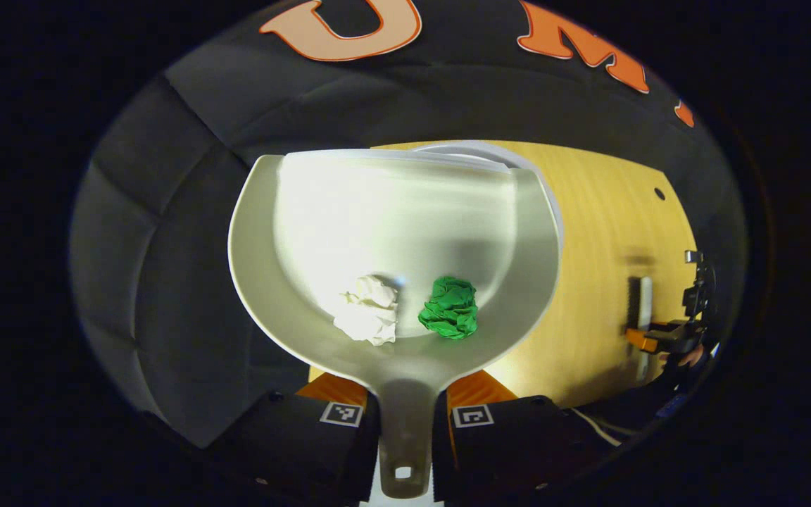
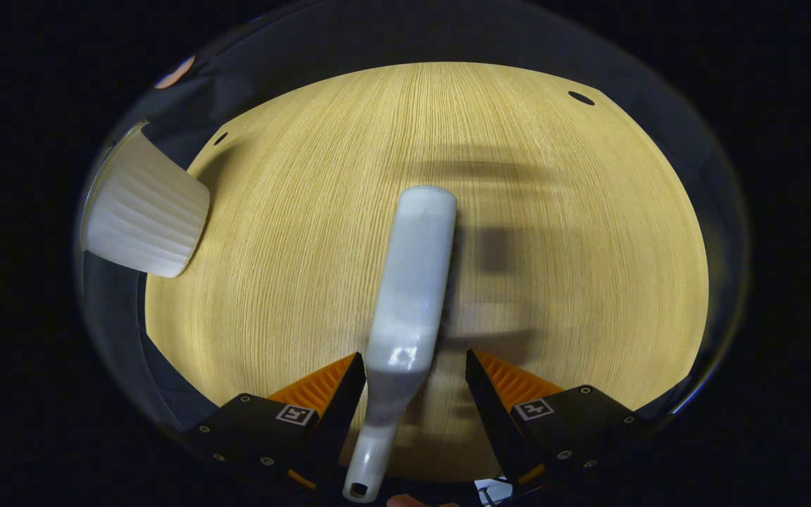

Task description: Pick up the small broom and dustpan from the desktop, sweep the trash into the dustpan with the broom, and then empty the trash into the garbage bin.

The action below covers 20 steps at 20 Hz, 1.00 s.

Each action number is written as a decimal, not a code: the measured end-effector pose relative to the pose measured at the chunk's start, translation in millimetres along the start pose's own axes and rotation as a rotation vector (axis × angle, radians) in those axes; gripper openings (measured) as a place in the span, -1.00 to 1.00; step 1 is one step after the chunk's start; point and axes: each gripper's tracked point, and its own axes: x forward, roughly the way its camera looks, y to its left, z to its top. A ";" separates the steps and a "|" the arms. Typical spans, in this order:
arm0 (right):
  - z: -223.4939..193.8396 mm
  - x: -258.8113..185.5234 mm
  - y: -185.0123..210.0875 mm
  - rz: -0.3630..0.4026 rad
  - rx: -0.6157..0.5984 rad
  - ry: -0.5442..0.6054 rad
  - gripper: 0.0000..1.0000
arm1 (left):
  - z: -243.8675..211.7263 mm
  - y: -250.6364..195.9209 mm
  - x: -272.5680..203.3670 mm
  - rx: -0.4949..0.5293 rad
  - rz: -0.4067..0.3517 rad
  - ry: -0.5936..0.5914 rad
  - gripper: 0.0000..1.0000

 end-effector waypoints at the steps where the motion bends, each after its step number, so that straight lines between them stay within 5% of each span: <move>1: -0.3 0.3 1.4 0.004 -0.004 0.000 0.74 | 2.2 5.9 -1.4 0.037 0.017 0.004 -0.36; 7: 3.4 -1.9 1.1 0.009 -0.006 -0.022 0.74 | -4.8 26.0 -10.9 0.301 0.158 0.048 -0.37; 13: 2.4 -5.5 -10.5 -0.043 0.012 -0.030 0.74 | 11.7 67.9 -23.3 0.579 0.403 0.037 -0.36; 20: 5.0 -9.9 -22.9 -0.102 -0.019 -0.043 0.80 | 23.1 92.8 -53.9 0.755 0.656 -0.025 -0.37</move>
